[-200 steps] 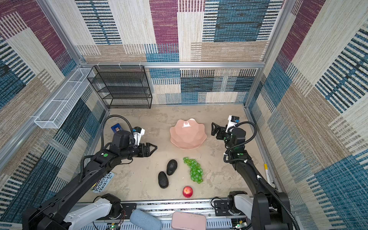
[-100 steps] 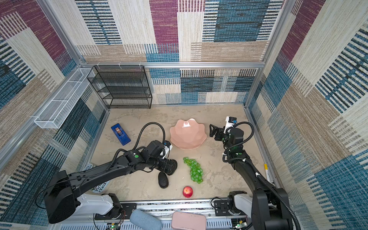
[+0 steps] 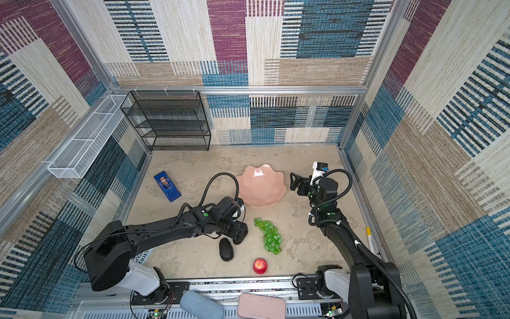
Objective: Arrange fruit in a fruit bowl
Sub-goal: Pick up the fruit from the center of the table, then place the fruit in the fruit bowl.
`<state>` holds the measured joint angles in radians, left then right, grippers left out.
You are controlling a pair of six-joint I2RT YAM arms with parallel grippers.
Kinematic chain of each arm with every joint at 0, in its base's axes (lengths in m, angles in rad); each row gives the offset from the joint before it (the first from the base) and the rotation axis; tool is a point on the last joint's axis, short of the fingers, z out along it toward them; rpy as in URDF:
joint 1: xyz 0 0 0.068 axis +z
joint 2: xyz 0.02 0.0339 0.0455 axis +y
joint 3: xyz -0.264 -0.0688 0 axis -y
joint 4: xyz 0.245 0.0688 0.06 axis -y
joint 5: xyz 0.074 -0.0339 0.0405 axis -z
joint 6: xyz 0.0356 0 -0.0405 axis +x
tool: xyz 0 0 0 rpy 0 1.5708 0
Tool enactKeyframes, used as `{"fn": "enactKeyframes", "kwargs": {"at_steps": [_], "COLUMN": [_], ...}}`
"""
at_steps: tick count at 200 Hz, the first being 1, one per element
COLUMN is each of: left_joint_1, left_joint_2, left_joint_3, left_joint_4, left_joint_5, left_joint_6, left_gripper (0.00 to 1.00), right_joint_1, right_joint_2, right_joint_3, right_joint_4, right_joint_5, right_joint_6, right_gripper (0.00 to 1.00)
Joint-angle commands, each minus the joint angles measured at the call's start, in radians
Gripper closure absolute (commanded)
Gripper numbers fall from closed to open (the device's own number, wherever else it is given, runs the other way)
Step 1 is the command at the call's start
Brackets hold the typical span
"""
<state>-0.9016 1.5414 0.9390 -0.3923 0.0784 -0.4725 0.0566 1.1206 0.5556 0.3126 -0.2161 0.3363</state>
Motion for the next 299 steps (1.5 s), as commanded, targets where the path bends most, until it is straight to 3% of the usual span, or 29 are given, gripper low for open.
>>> {"fn": "enactKeyframes", "kwargs": {"at_steps": [1,49,82,112,160,220,299], "left_joint_1": [0.000,0.000,0.001,0.001,0.020,0.113,0.179], "left_joint_2": [0.028,0.065,0.059,-0.032,-0.153,0.085,0.454], "left_joint_3": [0.013,0.015,0.026,0.031,0.130,0.411,0.736], "left_joint_4": [0.010,-0.002,-0.015,-0.025,-0.071,-0.062,-0.082], "left_joint_5": [-0.031,-0.033,-0.044,-0.070,-0.151,-0.064,0.003], "left_joint_6": [-0.012,-0.016,-0.009,0.010,0.132,0.235,0.234], "left_gripper": [0.28,0.32,0.45,0.51,0.52,0.52,0.52], "right_joint_1": [0.001,0.001,0.001,0.001,0.001,0.001,0.001], "right_joint_2": [-0.003,0.000,-0.002,-0.008,-0.018,-0.045,-0.081], "right_joint_3": [-0.002,-0.005,-0.007,-0.012,-0.012,-0.014,-0.026], "right_joint_4": [0.014,0.019,0.019,0.017,0.019,-0.004,-0.027], "right_joint_5": [-0.001,-0.001,0.004,0.013,0.021,0.027,0.022], "right_joint_6": [0.008,0.009,0.009,0.011,0.013,0.008,0.003], "right_gripper": [0.00,0.00,0.00,0.00,0.00,0.00,0.00]}}
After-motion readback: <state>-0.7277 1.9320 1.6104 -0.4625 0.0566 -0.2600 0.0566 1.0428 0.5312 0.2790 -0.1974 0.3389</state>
